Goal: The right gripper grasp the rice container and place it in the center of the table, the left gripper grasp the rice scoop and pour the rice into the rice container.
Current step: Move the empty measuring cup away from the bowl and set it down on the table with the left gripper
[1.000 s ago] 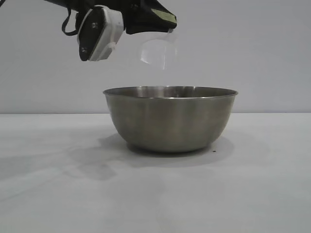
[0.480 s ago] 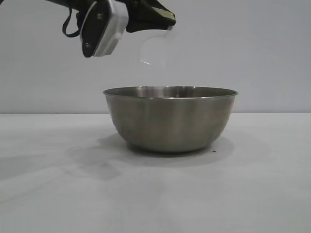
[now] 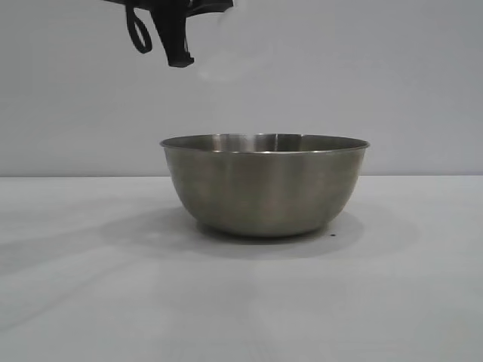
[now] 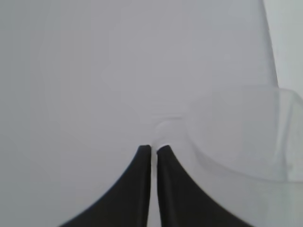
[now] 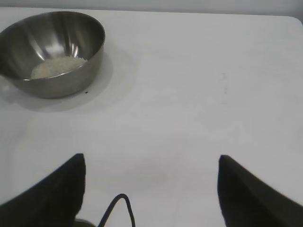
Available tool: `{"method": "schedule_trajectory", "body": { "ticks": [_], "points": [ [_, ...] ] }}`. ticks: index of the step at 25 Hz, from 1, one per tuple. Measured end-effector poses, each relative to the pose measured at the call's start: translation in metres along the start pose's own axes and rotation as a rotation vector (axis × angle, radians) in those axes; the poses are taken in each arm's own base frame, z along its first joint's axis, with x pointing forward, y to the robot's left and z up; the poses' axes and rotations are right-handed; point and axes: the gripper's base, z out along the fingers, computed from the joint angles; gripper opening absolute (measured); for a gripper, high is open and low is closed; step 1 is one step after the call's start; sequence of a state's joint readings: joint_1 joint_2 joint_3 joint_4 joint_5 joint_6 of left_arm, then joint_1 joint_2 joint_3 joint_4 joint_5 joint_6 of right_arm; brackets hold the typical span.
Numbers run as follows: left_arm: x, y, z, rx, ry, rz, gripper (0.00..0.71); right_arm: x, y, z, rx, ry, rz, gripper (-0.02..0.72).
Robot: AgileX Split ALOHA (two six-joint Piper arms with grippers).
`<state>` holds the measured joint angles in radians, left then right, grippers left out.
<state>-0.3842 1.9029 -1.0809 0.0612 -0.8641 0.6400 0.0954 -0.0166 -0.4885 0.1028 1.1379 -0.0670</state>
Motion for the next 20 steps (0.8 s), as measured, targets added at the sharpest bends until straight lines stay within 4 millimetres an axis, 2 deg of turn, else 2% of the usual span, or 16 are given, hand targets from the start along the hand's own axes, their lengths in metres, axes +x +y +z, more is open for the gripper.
{"method": "schedule_trajectory", "body": {
  "ticks": [4,8,14,20],
  "points": [
    [0.009,0.004,-0.004,-0.071,0.07,-0.16,0.0,0.0,0.0,0.0,0.0,0.0,0.0,0.533],
    [0.027,0.002,-0.015,-0.139,0.174,-0.319,0.0,0.0,0.0,0.0,0.0,0.0,0.0,0.533],
    [0.047,-0.002,-0.039,-0.256,0.243,-0.49,0.0,0.0,0.0,0.0,0.0,0.0,0.0,0.533],
    [0.065,-0.015,-0.066,-0.282,0.302,-0.619,0.0,0.0,0.0,0.0,0.0,0.0,0.0,0.533]
  ]
}}
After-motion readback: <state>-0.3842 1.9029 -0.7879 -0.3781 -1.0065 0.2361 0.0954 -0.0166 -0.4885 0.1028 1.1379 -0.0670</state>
